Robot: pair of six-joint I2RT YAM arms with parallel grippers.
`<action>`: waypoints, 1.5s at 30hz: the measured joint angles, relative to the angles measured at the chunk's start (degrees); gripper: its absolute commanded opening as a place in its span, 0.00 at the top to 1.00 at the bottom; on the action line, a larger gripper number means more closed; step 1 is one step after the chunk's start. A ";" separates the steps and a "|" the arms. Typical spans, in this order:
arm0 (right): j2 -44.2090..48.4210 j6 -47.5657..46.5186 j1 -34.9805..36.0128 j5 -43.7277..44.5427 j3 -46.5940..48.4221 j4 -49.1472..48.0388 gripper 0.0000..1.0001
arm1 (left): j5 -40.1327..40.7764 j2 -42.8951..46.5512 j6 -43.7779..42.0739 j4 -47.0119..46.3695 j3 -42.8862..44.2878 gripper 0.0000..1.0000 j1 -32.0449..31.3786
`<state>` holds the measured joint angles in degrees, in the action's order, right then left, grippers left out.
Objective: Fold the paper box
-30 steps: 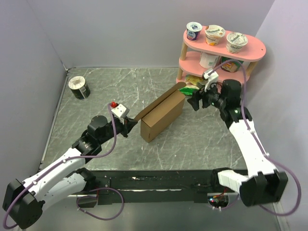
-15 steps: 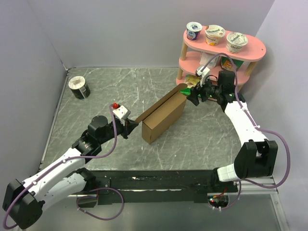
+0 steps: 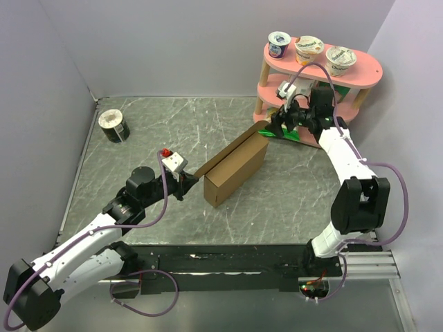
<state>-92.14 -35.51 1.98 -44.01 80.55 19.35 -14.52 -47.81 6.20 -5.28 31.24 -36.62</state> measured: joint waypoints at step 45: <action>4.94 8.59 4.35 -0.81 -6.73 -1.01 1.00 | 8.13 1.44 1.25 1.73 0.02 0.99 0.00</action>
<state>-87.20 -26.92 6.33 -44.82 73.82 18.35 -6.39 -46.37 7.44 -3.55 31.27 -36.62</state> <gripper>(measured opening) 0.046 0.057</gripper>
